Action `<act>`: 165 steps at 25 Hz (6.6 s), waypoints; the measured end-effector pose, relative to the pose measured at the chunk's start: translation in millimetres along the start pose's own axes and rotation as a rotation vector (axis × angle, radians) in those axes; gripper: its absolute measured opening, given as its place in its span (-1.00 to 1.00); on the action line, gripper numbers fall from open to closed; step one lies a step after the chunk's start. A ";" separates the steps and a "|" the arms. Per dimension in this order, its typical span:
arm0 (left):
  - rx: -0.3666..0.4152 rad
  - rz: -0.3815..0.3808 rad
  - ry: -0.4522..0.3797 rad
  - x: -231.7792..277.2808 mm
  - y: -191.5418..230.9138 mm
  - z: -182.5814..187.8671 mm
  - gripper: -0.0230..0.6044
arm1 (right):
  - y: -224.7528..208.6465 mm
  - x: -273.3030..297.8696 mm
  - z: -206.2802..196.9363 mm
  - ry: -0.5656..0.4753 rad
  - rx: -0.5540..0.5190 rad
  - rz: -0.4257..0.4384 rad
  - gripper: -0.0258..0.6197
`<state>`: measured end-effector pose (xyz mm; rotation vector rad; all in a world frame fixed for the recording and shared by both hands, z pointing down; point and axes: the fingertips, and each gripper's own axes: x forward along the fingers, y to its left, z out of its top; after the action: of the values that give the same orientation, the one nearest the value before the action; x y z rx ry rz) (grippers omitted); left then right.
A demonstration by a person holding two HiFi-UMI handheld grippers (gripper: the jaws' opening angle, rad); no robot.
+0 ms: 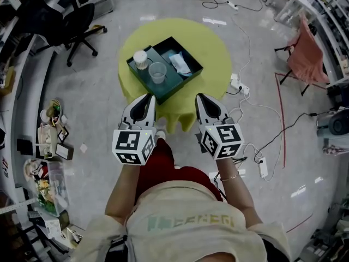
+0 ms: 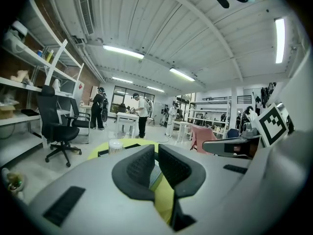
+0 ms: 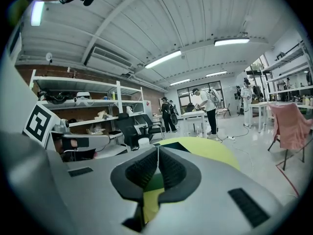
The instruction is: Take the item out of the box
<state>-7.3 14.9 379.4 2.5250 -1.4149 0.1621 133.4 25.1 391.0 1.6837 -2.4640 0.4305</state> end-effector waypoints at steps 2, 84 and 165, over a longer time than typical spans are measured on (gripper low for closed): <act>-0.004 0.003 0.001 10.1 12.3 4.4 -0.80 | -2.1 14.5 3.6 0.007 -0.001 -0.002 -0.80; -0.085 0.087 0.207 202.8 163.0 17.7 -0.83 | -88.0 267.3 -73.9 0.696 -0.265 0.049 -0.80; -0.069 0.043 0.285 227.7 179.8 13.3 -0.83 | -98.4 321.7 -106.9 0.809 -0.222 -0.030 -0.29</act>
<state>-41.2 -266.4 443.1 2.3066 -1.3364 0.4538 99.3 -262.4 592.9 1.1381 -1.8062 0.6459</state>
